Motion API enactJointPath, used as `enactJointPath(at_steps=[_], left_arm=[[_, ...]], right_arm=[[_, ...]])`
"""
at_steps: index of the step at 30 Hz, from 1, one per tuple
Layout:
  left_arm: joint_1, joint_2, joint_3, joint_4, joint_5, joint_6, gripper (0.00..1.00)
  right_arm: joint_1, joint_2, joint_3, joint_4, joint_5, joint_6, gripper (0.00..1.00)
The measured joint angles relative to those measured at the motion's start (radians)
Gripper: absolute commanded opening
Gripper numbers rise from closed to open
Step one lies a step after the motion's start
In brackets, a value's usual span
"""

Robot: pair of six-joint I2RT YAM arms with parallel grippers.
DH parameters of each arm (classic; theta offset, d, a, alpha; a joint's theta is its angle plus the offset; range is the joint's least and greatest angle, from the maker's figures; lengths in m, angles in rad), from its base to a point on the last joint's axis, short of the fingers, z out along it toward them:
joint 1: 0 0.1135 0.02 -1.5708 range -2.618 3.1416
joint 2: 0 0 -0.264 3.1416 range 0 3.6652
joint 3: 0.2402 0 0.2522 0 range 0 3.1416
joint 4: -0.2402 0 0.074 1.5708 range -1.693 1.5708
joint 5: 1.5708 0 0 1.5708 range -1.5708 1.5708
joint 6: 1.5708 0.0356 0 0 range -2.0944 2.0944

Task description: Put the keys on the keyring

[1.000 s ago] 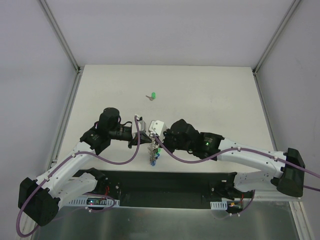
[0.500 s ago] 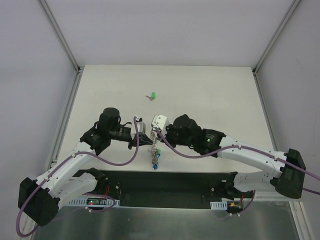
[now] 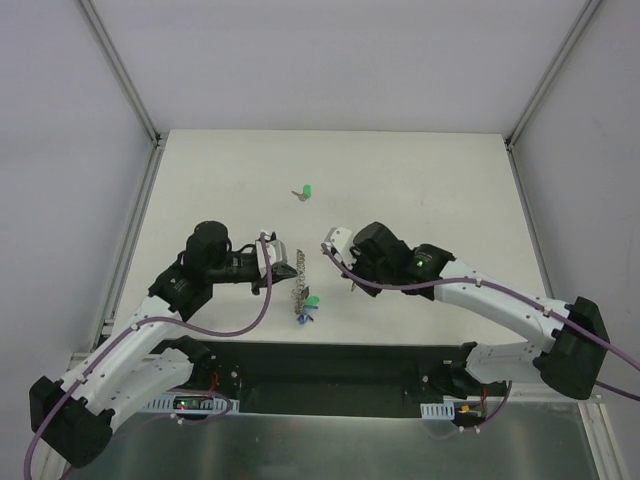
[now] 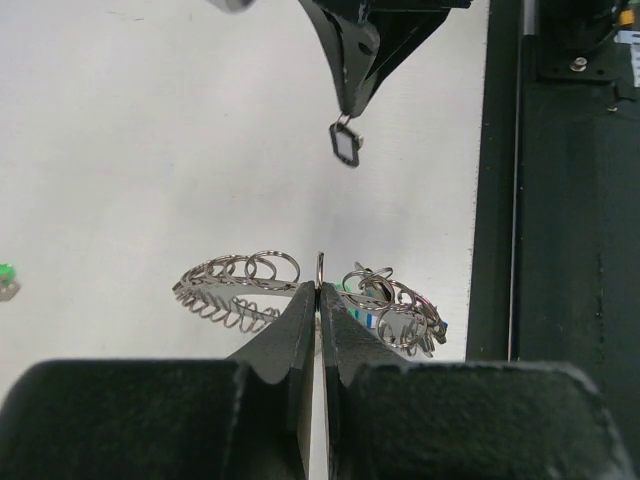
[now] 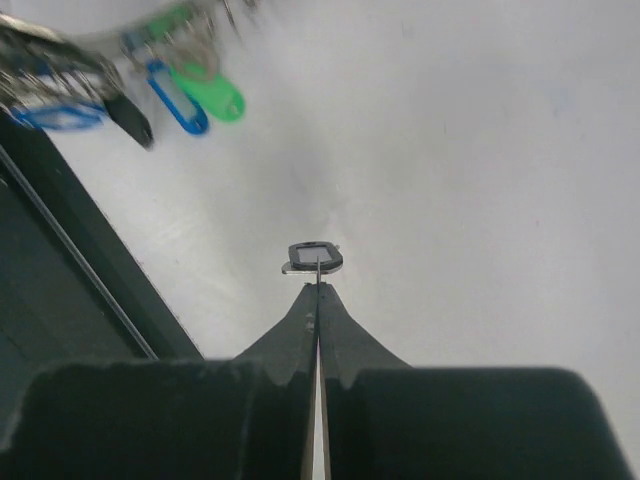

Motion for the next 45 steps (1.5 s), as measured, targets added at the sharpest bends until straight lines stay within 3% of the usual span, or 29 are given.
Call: enactJointPath(at_steps=[7,14,24,30,42,45], left_arm=[[0.000,-0.156,0.000,-0.070,-0.141,-0.043,0.00],[0.000,-0.300,-0.014,-0.140,-0.225,-0.073,0.00],[0.000,-0.319,-0.024,-0.191,-0.253,-0.073,0.00],[0.001,-0.319,-0.024,-0.191,-0.253,-0.073,0.00],[0.003,-0.316,-0.025,-0.192,-0.252,-0.076,0.00],[0.003,-0.316,-0.025,-0.192,-0.252,-0.076,0.00]], right_arm=[[-0.054,0.169,0.102,-0.299,0.154,-0.017,0.01],[-0.086,0.423,0.174,-0.439,0.245,-0.054,0.01],[-0.079,0.679,0.406,-0.427,0.225,-0.121,0.01],[-0.066,0.764,0.452,-0.415,0.195,-0.156,0.05],[-0.043,0.806,0.515,-0.407,0.179,-0.192,0.32],[-0.042,0.797,0.509,-0.394,0.176,-0.192,0.35]])
